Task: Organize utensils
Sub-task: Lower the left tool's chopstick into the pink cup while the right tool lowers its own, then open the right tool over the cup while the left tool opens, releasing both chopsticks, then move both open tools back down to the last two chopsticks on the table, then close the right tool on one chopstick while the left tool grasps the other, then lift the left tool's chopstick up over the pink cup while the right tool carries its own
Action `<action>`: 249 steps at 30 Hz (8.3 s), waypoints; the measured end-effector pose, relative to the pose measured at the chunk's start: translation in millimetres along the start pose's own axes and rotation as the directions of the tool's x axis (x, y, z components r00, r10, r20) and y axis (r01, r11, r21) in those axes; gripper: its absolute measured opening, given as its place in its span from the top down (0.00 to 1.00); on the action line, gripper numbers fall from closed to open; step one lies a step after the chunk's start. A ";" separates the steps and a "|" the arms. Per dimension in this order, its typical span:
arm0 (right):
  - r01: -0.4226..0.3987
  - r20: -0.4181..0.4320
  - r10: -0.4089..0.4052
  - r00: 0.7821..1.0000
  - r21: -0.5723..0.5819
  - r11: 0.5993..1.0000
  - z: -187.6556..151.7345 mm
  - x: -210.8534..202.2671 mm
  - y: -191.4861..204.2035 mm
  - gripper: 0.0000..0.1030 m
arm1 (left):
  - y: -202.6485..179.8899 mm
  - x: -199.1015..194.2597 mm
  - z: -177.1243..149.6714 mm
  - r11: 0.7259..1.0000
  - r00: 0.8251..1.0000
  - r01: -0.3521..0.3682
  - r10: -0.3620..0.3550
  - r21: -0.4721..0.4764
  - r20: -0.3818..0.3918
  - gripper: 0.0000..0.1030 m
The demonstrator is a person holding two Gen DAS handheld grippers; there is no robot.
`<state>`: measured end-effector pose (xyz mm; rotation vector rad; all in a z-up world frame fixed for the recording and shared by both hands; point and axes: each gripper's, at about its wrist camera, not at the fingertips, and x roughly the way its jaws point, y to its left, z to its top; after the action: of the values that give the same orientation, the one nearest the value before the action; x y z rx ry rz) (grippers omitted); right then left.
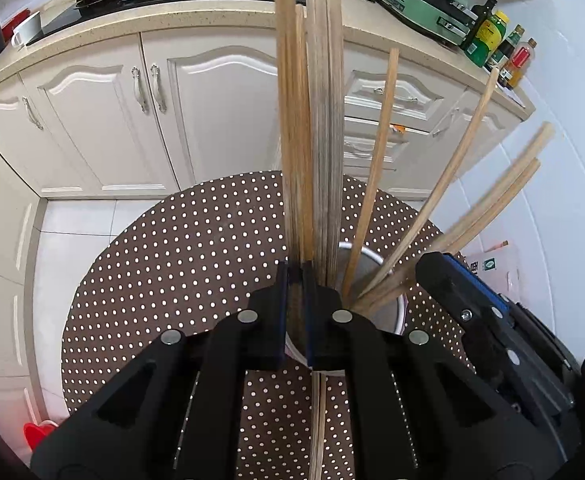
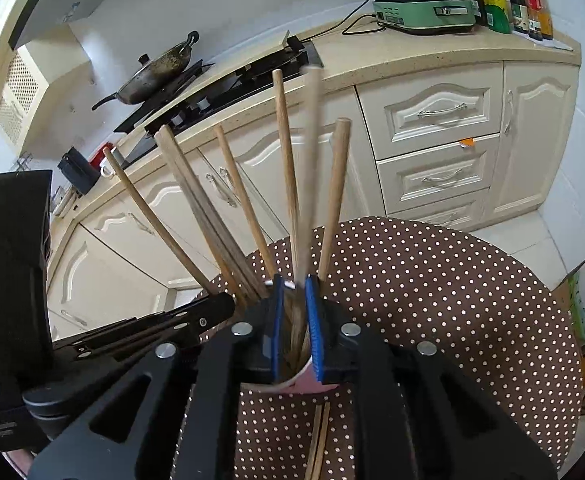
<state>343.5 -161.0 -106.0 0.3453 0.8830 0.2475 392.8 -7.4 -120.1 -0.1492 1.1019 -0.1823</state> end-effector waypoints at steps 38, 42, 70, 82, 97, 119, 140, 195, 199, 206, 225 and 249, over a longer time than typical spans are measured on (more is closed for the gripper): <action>0.105 0.061 -0.100 0.993 -0.081 0.991 -27.8 -70.7 1.0 0.10 | 4.7 -65.4 -51.7 0.997 0.993 -0.073 0.072 0.002 0.095 0.34; 0.108 0.063 -0.102 0.993 -0.098 0.989 -34.1 -80.3 4.3 0.10 | 1.4 -74.3 -60.9 0.996 0.990 -0.090 0.087 0.015 0.112 0.31; 0.120 -0.007 -0.122 0.992 -0.131 0.984 -102.2 -122.2 -3.9 0.09 | -14.1 -100.1 -147.3 0.992 0.988 -0.125 0.123 0.022 0.094 0.26; 0.137 -0.122 -0.152 0.981 -0.121 0.983 -136.6 -101.9 -11.6 0.09 | -1.6 -79.4 -178.2 0.990 0.990 -0.140 0.140 0.001 0.018 0.26; 0.178 -0.281 -0.221 0.934 -0.170 0.969 -161.2 -51.4 -20.7 0.09 | 20.6 -33.1 -197.6 0.985 0.980 -0.170 0.167 -0.024 -0.106 0.26; 0.233 -0.416 -0.310 0.855 -0.224 0.946 -170.3 26.4 -15.5 0.09 | 56.4 5.2 -196.2 0.972 0.952 -0.234 0.225 -0.023 -0.207 0.26; 0.244 -0.364 -0.343 0.866 -0.290 0.925 -134.3 56.1 14.6 0.76 | 70.0 24.6 -181.6 0.976 0.953 -0.213 0.198 -0.043 -0.228 0.26; 0.118 -0.378 -0.109 0.920 0.001 0.993 -152.1 -15.6 -49.4 0.95 | 6.7 -8.2 -169.6 0.990 0.983 -0.126 0.134 0.062 -0.129 0.94; 0.103 -0.346 -0.095 0.933 0.007 0.995 -146.4 -24.4 -44.6 0.95 | 10.4 -25.1 -170.9 0.991 0.985 -0.132 0.134 0.024 -0.108 0.94; 0.074 -0.273 -0.062 0.960 0.031 0.997 -131.9 -45.4 -41.7 0.95 | 15.5 -55.9 -175.4 0.990 0.988 -0.143 0.142 -0.014 -0.063 0.94; 0.023 -0.047 -0.022 0.999 0.022 0.999 -84.4 -97.6 -28.9 0.95 | -1.8 -113.5 -155.0 0.992 0.984 -0.124 0.126 -0.024 0.129 0.94; -0.040 0.144 0.039 0.989 0.001 0.999 -13.9 -141.3 -8.4 0.95 | -15.5 -167.4 -86.5 0.997 0.951 -0.076 0.065 0.023 0.302 0.94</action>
<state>246.7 -215.5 -17.3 0.3802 0.7354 0.2544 240.7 11.8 -9.5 -0.1022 0.7983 -0.1098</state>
